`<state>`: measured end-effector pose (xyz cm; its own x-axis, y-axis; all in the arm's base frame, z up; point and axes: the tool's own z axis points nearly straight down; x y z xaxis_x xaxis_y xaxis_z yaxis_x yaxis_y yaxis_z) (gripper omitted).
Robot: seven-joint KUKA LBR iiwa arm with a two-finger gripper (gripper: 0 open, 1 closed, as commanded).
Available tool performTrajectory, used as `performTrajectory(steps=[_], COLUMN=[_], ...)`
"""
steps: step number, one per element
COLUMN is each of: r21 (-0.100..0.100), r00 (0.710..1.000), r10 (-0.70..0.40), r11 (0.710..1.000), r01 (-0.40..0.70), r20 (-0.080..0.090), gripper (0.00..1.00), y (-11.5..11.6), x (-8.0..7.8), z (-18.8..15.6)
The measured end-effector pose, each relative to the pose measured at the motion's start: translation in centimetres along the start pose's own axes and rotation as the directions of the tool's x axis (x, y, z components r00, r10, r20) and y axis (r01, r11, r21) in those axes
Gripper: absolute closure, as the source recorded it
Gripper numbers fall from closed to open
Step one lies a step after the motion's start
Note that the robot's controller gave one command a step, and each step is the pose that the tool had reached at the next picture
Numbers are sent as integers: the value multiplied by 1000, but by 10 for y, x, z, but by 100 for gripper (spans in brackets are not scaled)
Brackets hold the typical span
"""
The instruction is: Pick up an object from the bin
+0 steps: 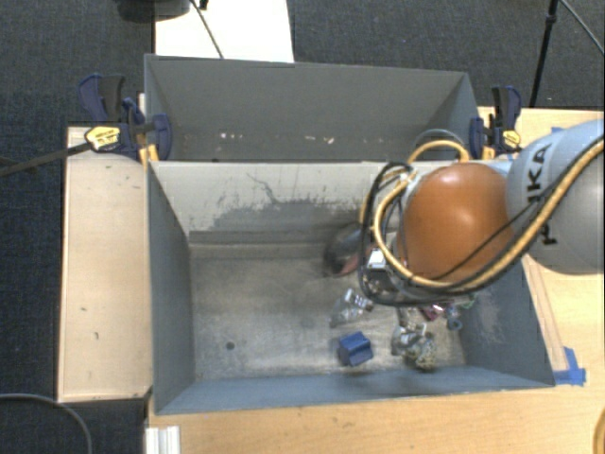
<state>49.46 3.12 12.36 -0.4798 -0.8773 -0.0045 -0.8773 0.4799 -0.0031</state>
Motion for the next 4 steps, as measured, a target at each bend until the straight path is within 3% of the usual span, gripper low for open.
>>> performTrajectory(steps=[1, 2, 3, 4], r21=[-6, -5, -4, -2], r00=[955, 900, 802, 804], r10=[-296, -436, -598, -594], r11=[955, 900, 802, 804], r01=[296, 436, 598, 594], r20=[-3, -1, -1, 0], gripper=[0, 0, 0, 100], y=[19, -1, 19, 18], x=[-8, -1, 1, 0], z=[4, 52, 52, 50])
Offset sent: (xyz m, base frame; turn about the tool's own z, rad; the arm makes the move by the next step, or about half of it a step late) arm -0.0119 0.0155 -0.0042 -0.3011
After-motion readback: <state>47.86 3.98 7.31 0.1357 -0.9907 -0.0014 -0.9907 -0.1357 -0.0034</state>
